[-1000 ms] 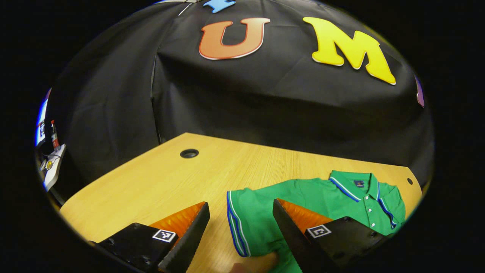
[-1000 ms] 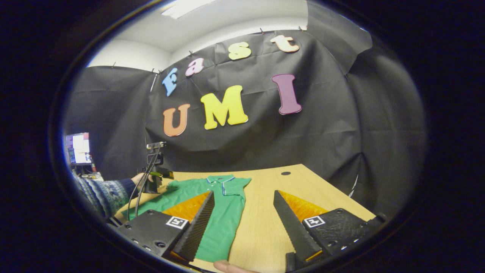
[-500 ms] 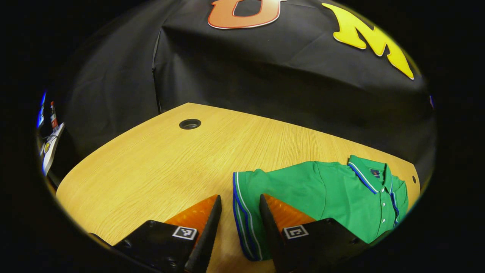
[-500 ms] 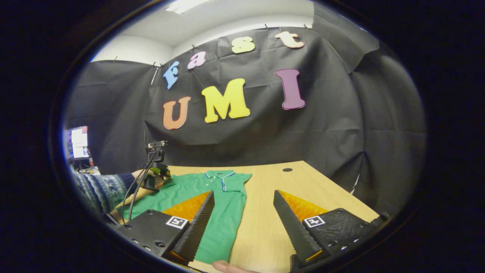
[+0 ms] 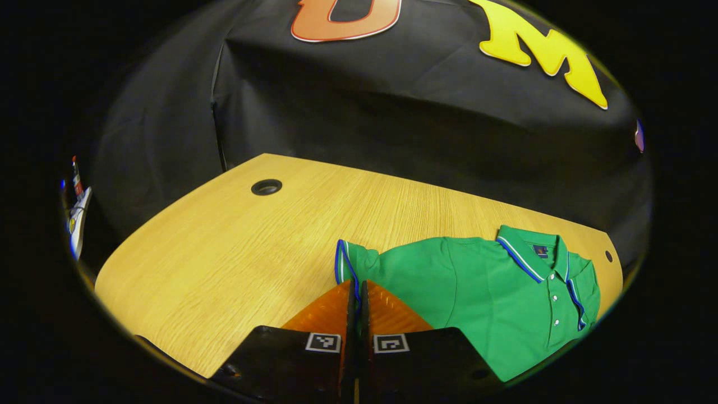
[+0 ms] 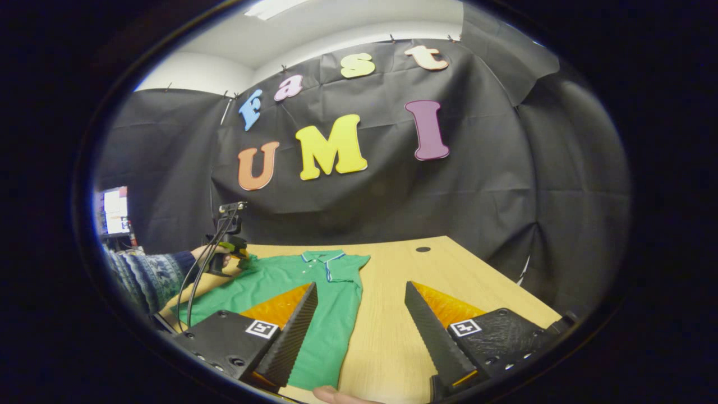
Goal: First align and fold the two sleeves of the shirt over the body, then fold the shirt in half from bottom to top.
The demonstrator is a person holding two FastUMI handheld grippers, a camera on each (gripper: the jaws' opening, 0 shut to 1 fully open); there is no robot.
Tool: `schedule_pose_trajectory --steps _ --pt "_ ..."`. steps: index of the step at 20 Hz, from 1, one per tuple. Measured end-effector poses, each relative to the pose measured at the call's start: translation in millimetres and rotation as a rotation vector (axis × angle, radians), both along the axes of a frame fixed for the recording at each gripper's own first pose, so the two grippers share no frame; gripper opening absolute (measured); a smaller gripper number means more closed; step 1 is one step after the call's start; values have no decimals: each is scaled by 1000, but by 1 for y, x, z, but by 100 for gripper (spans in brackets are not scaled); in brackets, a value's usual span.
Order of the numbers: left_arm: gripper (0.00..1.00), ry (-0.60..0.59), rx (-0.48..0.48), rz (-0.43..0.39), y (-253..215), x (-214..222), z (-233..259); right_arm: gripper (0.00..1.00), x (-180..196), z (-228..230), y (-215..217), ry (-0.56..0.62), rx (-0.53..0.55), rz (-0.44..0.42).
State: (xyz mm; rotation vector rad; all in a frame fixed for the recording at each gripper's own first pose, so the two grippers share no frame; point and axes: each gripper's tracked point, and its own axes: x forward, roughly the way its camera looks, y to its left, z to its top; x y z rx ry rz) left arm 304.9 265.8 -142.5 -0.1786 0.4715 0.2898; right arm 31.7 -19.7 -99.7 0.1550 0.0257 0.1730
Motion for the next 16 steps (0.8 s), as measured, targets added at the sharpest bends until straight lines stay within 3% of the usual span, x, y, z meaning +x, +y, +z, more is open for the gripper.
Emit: schedule_pose_trajectory --steps 6,10,14,16 --pt "9 30 95 -82 -43 9 19 95 3 -8 -5 18 20 -16" --pt "9 72 211 -141 -78 13 30 95 0 -12 -4 25 17 -20" --pt "13 58 220 -224 -128 12 50 95 -5 -15 0 20 -2 -24" --pt "71 2 220 -251 -144 7 66 95 -6 -16 1 22 -4 -27"
